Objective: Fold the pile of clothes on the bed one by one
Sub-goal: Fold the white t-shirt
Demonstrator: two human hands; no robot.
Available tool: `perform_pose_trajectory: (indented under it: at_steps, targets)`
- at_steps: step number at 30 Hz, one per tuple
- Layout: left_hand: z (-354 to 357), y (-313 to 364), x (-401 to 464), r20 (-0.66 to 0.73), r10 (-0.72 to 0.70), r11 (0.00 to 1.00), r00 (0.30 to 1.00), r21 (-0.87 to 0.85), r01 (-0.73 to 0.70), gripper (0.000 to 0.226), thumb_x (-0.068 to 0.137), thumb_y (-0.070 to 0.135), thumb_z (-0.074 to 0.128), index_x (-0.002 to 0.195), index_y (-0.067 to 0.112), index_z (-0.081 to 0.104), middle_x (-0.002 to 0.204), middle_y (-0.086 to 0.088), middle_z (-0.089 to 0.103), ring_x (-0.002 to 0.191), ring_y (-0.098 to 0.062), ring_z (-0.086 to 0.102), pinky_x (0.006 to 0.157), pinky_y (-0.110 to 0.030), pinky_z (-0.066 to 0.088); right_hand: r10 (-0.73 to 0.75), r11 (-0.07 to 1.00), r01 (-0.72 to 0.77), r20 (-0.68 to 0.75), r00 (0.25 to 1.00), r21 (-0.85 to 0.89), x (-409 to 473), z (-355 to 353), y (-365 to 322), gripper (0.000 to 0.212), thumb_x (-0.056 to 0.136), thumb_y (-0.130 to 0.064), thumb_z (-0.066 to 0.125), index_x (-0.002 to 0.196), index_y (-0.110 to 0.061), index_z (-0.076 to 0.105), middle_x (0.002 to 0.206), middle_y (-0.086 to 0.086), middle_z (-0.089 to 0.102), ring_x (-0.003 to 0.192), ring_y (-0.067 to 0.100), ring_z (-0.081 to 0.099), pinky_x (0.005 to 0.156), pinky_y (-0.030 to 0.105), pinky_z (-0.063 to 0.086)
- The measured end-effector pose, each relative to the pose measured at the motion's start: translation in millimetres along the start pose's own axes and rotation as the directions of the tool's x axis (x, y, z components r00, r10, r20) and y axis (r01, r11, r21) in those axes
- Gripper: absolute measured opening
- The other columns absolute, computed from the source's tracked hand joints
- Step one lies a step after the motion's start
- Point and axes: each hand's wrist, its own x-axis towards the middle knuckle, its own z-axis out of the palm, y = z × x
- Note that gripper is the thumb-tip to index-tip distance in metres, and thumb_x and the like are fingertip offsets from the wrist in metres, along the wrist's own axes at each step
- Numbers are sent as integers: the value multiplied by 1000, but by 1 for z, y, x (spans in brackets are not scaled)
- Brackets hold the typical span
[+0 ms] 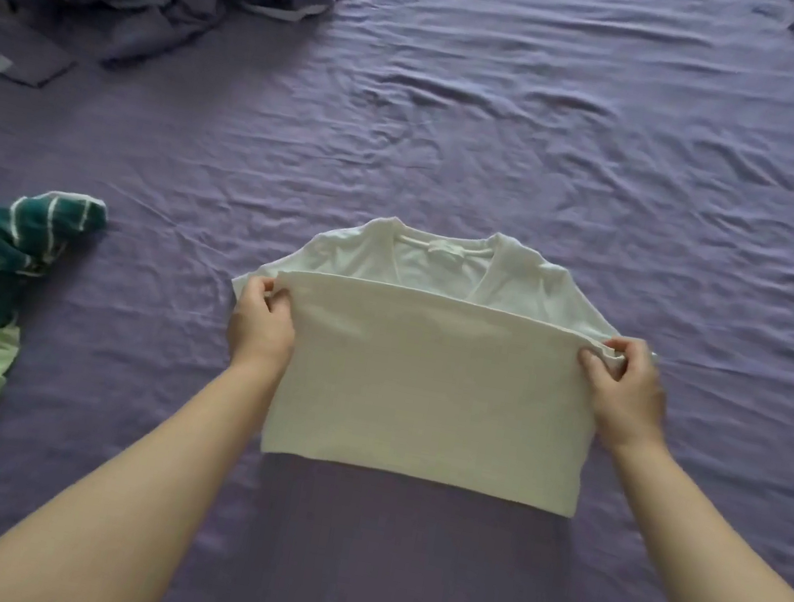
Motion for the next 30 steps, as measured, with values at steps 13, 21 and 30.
perform_pose_trajectory:
  at_steps: [13, 21, 30]
  targets:
    - [45, -24, 34, 158, -50, 933, 986, 360, -10, 21, 95, 29, 45, 86, 10, 45, 81, -8, 55, 78, -30, 51, 68, -36, 36, 138, 972, -146, -56, 989, -187, 17, 55, 14, 12, 96, -21, 43, 97, -10, 47, 87, 10, 56, 86, 33, 53, 67, 36, 32]
    - [44, 25, 69, -142, 141, 982, 980, 148, -119, 22, 102, 23, 36, 104, 2, 41, 101, -26, 60, 90, -42, 56, 63, -35, 25, -31, 999, 26, -295, 955, -18, 63, 57, -29, 19, 99, -21, 42, 109, -5, 42, 87, 4, 51, 79, 31, 51, 64, 34, 26]
    - [76, 11, 74, 167, 126, 886, 978, 424, -187, 73, 91, 28, 58, 149, 10, 18, 148, -18, 28, 136, -33, 28, 108, -42, 25, 91, 985, -88, 14, 996, -147, 76, 71, -6, 56, 90, -20, 56, 138, -10, 29, 121, 10, 58, 111, 32, 53, 77, 33, 35]
